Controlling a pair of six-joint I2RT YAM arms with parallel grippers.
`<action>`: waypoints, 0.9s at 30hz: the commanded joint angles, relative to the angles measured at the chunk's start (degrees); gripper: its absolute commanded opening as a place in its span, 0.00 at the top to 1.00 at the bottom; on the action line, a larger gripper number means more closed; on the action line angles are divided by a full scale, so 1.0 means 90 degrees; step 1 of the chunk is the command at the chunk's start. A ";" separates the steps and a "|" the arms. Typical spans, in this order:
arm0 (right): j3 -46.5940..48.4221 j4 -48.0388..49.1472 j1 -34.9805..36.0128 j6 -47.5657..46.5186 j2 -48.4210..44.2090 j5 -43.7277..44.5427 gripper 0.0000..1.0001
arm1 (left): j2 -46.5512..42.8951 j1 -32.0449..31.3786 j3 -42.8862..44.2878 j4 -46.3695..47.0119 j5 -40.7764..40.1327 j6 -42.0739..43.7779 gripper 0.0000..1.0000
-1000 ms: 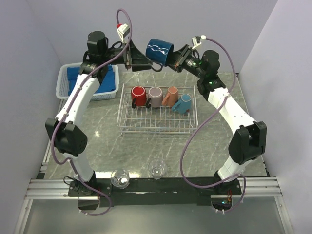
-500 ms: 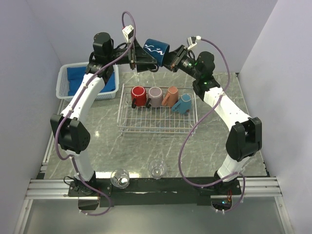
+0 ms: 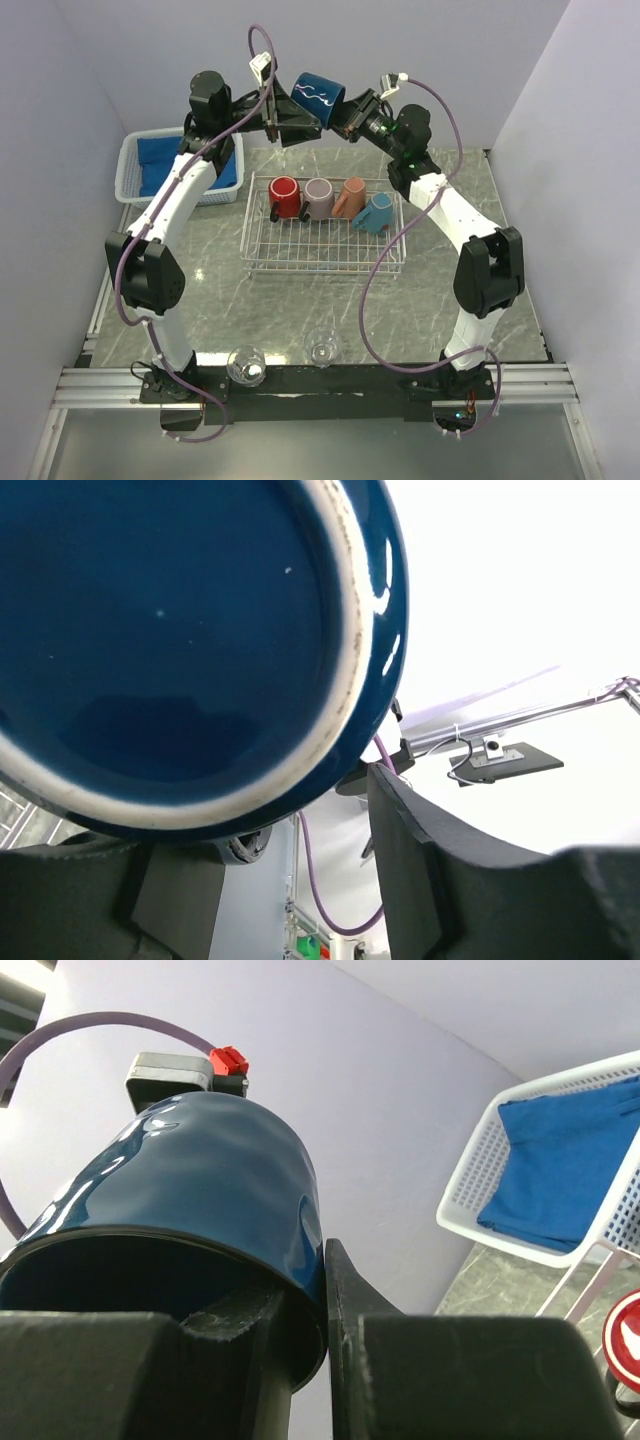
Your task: Load the cups into the dish rack
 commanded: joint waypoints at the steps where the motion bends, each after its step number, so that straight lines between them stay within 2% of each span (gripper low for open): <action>1: 0.0291 -0.0120 0.0345 -0.0361 0.0153 -0.0209 1.00 | -0.0322 -0.0217 0.0154 0.0958 0.0209 -0.0131 0.42; 3: 0.0243 -0.0159 0.0365 -0.0390 0.0114 -0.0219 1.00 | -0.0322 -0.0217 0.0155 0.0987 0.0209 -0.0131 0.44; 6: 0.0135 -0.0149 0.0374 -0.0429 0.0036 -0.0228 1.00 | -0.0313 -0.0217 0.0145 0.0997 0.0209 -0.0111 0.57; 7: 0.0135 -0.0236 0.0374 -0.0497 0.0035 -0.0248 1.00 | -0.0303 -0.0217 0.0164 0.0929 0.0199 -0.0072 0.65; 10: 0.0086 -0.0276 0.0384 -0.0527 -0.0004 -0.0248 1.00 | -0.0283 -0.0226 0.0223 0.0656 0.0150 0.0172 0.81; 12: 0.0115 -0.0334 0.0404 -0.0536 0.0006 -0.0268 1.00 | -0.0273 -0.0226 0.0242 0.0548 0.0102 0.0318 0.85; 13: 0.0144 -0.0470 0.0413 -0.0575 0.0016 -0.0326 1.00 | -0.0264 -0.0226 0.0271 0.0393 0.0101 0.0377 0.92; 15: 0.0232 -0.0695 0.0433 -0.0653 -0.0042 -0.0375 1.00 | -0.0244 -0.0226 0.0485 -0.0046 0.0033 0.0883 0.98; 18: 0.0252 -0.1173 0.0384 -0.0800 -0.0237 -0.0414 0.98 | -0.0196 -0.0207 0.0865 -0.1090 -0.0064 0.1859 0.99; 20: 0.0194 -0.1437 0.0326 -0.0927 -0.0490 -0.0463 0.83 | -0.0147 -0.0178 0.1129 -0.1726 -0.0084 0.2436 0.99; 22: 0.0164 -0.1952 0.0229 -0.1170 -0.0657 -0.0395 0.64 | -0.0079 -0.0100 0.1316 -0.2136 -0.0143 0.2971 0.99; 23: 0.0164 -0.2111 0.0199 -0.1239 -0.0813 -0.0346 0.61 | -0.0049 -0.0051 0.1384 -0.2370 -0.0162 0.3071 0.99; 24: 0.0116 -0.2248 0.0160 -0.1288 -0.0901 -0.0327 0.52 | -0.0030 0.0065 0.1462 -0.2372 -0.0143 0.3082 0.99; 27: -0.0108 -0.2580 -0.0045 -0.1396 -0.1233 -0.0297 0.41 | 0.0019 0.0319 0.1463 -0.2178 -0.0094 0.2878 0.99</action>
